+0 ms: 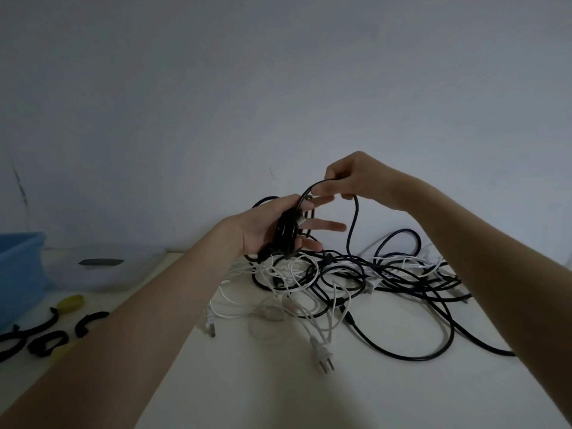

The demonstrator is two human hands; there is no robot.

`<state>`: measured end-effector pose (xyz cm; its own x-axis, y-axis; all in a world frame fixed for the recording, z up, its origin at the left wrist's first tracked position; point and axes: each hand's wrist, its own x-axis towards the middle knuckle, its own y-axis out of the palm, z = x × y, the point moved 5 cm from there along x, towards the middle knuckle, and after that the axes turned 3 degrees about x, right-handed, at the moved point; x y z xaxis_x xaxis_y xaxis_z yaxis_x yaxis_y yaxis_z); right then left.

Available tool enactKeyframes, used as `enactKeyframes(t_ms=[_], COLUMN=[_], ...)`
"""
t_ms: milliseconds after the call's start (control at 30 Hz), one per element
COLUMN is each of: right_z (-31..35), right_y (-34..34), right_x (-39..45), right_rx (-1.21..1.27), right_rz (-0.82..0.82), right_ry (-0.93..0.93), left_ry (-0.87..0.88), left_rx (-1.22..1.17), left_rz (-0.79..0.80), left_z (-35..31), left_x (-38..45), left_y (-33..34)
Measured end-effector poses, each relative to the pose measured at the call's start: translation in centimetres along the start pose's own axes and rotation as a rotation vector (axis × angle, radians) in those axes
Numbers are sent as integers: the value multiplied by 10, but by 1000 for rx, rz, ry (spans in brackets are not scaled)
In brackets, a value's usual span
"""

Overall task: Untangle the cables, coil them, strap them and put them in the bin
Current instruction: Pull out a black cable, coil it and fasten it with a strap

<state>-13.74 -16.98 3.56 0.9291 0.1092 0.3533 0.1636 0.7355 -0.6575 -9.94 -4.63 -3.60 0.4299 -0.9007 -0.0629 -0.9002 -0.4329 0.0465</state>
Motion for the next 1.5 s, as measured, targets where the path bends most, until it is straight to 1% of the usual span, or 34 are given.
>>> enactKeyframes(t_ms=[33,100,167,233,300,400,467,533,600,700,767,800,833,867,933,1000,1033,1067,1133,1167,1267,1333,1367,1433,1500], right_z=[-2,-7,-13,-15,-15,-12,-14,-18,-21,-21,-23,-25,-29,-34,-40,-47,-49,-48,-42,-43,-48,-41,-39,-32,-33], right_y=[0,-4,-9,-11,-12,-13,-14,-11,-5,-1,1,2,4,5,9,9,10,13,21,22,17,21,25,34,42], right_x=[0,0,-1,-4,-5,-8,-9,-7,-3,1,3,4,5,5,4,1,0,-1,-2,-2,-6,-12,-11,-13,-13], right_rx=[69,281,470,560,599,664,665,550,415,411,421,405,377,364,396,427,442,462,506,536,693,703,648,447,332], right_rz=[-16,-83,-139,-160,-145,-117,-110,-115,-170,-309,-354,-364,-371,-373,-393,-415,-392,-326,-122,-62,-27,91,159,242,279], right_ry=[-11,-18,-30,-47,-67,-58,-30,13,52,44,61,76,95,117,147,184,185,166,145,171,230,200,180,188,191], left_ry=[8,29,29,20,46,176,229,236,170,54,60,88,117,146,197,221,228,232,224,215,177,160,150,132,120], left_rx=[-46,-132,-158,-162,-193,-332,-366,-374,-318,-199,-141,-128,-116,-100,-71,-92,-110,-120,-124,-136,-113,-56,-35,-40,-66], left_rz=[23,68,68,24,-52,-195,-286,-294,-162,142,273,300,290,241,98,-4,-51,-106,-207,-236,-294,-349,-364,-325,-187], left_z=[-2,-6,-6,-4,-3,-8,-12,-16,-16,-11,-12,-15,-19,-22,-27,-29,-28,-27,-26,-26,-26,-27,-27,-27,-26], left_x=[-1,0,2,5,10,17,18,18,16,11,6,4,4,4,5,5,6,7,6,5,1,-2,-3,-2,0], left_y=[4,12,13,8,4,-7,-13,-14,-3,19,29,33,35,34,29,23,19,15,7,4,-3,-9,-10,-6,9])
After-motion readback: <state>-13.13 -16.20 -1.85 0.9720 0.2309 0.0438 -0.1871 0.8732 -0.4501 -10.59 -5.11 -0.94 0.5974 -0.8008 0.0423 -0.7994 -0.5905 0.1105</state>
